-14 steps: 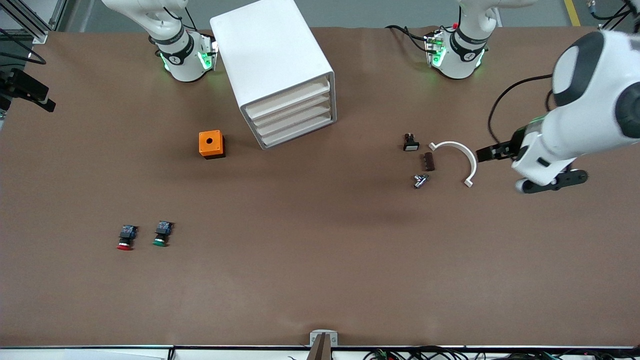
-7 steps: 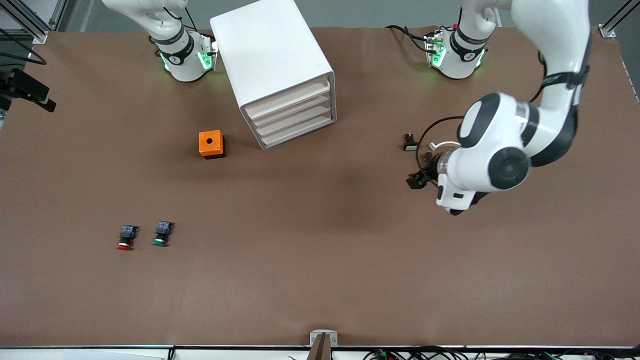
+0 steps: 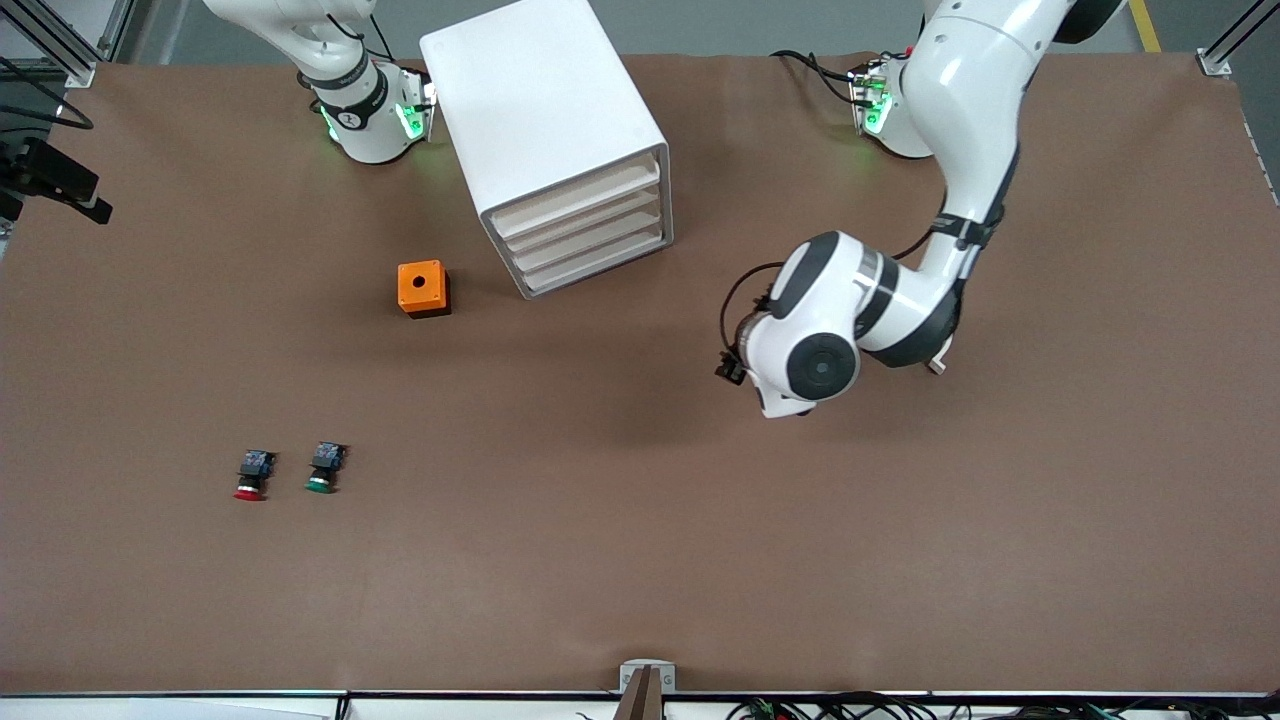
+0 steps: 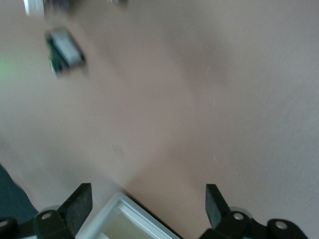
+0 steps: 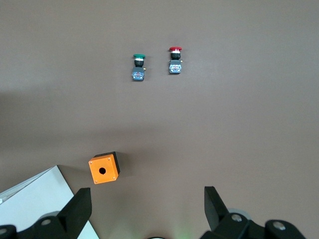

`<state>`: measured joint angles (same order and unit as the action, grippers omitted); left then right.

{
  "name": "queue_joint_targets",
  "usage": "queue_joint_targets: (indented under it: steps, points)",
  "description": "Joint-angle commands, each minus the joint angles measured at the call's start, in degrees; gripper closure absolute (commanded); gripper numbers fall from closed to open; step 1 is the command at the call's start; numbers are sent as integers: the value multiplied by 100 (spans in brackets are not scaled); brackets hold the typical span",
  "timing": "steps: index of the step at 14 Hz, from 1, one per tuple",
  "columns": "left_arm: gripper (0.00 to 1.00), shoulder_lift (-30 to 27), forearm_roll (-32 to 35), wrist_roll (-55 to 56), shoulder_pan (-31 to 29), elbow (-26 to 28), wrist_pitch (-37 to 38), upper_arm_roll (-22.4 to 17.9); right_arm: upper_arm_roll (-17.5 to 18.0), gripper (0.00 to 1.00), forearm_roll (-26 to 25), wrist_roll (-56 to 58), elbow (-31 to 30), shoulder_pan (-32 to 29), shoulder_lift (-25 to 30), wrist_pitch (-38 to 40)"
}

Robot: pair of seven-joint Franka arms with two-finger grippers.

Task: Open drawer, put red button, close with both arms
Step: 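Move the left gripper toward the white cabinet's top drawer handle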

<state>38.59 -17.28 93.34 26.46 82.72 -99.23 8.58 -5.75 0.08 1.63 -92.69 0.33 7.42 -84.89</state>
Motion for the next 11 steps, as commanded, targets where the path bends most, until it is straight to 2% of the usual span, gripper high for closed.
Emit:
queue_joint_targets:
  steps: [1,3,5,8,11]
  points:
    - [0,324,-441,981,192,-195,-9,-41,39,0,-61,3,13,-24,111,-19]
    - [0,359,-670,1474,385,-178,0,-41,39,0,-61,-14,154,-59,-20,-10]
    - [0,368,-1230,1897,465,-160,0,-41,22,0,-78,-5,155,-86,-152,-1]
    - [1,561,-2496,2056,457,-55,44,-41,13,0,-26,-14,181,-112,-897,-106]
    - [8,798,-3366,2959,465,-72,44,-41,4,0,10,73,260,-252,-1486,-659]
